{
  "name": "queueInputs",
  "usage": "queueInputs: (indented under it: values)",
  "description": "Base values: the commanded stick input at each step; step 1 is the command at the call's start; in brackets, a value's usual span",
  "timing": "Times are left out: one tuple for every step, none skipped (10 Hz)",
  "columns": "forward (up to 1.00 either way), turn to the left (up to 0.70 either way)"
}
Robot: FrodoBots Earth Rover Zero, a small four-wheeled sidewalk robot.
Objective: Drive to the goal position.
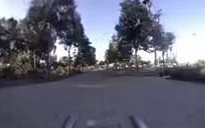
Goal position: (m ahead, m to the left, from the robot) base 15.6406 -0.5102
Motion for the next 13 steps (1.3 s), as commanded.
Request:
queueInputs:
  values:
    - [1.00, 0.00]
    - [1.00, 0.00]
    - [1.00, 0.00]
    - [1.00, 0.00]
    - [1.00, 0.00]
    - [1.00, 0.00]
    - [1.00, 0.00]
    - [1.00, 0.00]
    - [1.00, 0.27]
    - [1.00, 0.27]
    - [1.00, 0.27]
    - [1.00, 0.27]
    - [1.00, 0.27]
